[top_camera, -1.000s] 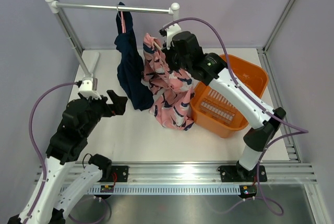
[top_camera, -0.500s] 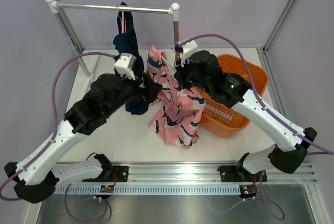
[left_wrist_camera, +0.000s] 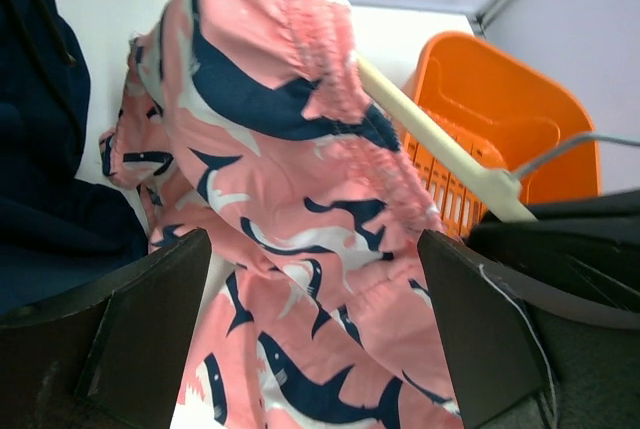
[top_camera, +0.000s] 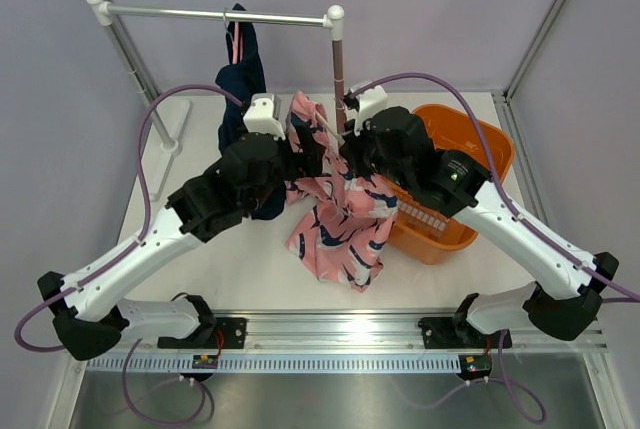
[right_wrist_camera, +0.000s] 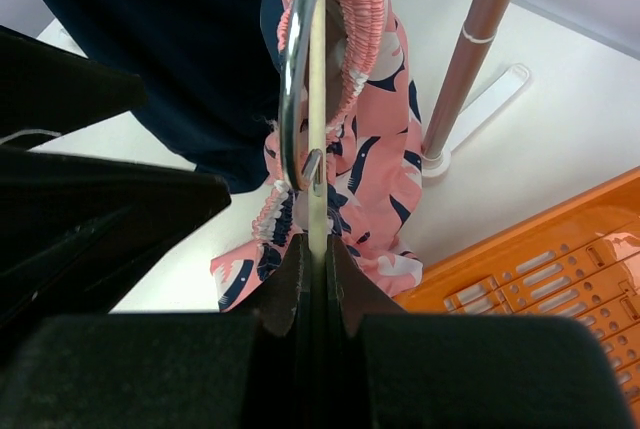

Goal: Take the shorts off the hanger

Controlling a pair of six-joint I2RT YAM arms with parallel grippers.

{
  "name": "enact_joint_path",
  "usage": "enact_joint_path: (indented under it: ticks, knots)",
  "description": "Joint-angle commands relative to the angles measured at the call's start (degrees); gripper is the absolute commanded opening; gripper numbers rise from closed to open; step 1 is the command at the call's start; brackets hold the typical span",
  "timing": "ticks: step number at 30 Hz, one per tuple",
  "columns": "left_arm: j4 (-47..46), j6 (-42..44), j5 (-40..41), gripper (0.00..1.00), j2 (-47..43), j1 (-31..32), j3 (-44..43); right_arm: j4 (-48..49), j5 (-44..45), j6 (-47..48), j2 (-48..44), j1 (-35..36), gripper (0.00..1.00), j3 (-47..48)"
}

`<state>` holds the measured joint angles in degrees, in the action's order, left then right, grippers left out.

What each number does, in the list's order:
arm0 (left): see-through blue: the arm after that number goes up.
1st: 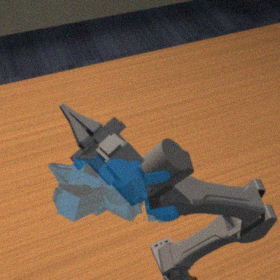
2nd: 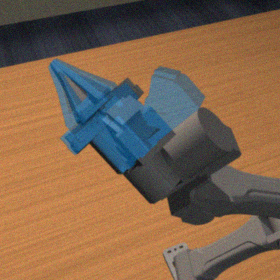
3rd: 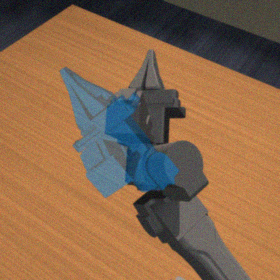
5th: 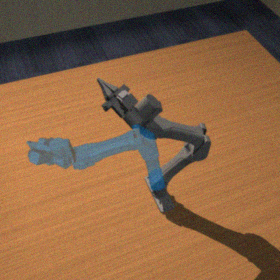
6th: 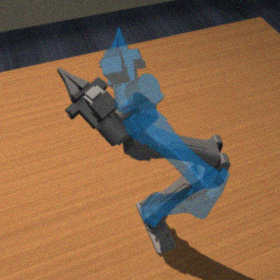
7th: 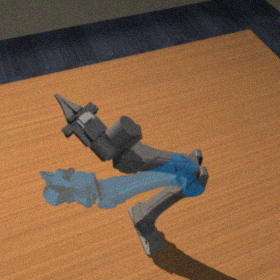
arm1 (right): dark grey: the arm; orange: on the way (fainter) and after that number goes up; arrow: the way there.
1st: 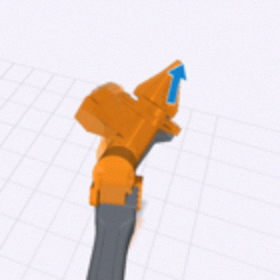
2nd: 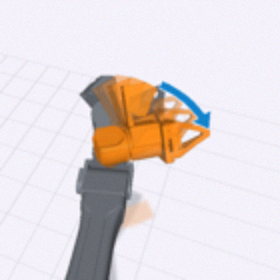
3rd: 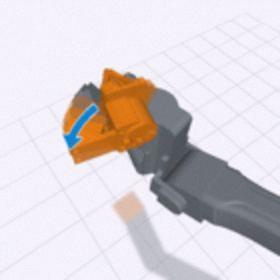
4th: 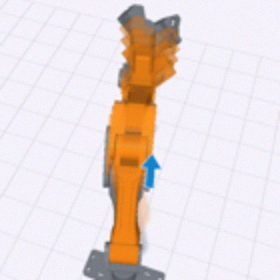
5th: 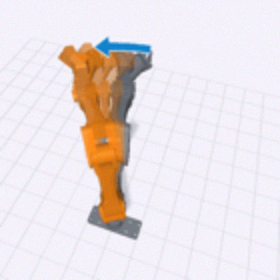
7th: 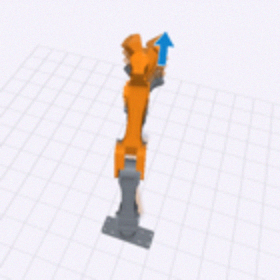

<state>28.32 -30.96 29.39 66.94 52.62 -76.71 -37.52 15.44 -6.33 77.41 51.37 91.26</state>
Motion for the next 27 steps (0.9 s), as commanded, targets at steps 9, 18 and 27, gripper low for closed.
enact_joint_path:
  ticks: [9,18,27]
  knots:
    - [-9.2,-0.8,3.1,0.89,1.4,0.3,-1.5,1.2,1.8,-0.1,-2.4,1.4,0.0,2.4]
    - [-8.9,-1.8,2.1,0.88,4.3,0.3,-1.7,0.7,2.0,-0.1,-2.7,1.7,0.0,2.7]
    - [-8.8,-0.9,4.4,0.73,6.1,0.3,-2.8,-0.8,2.7,0.1,-2.7,2.6,0.0,3.0]
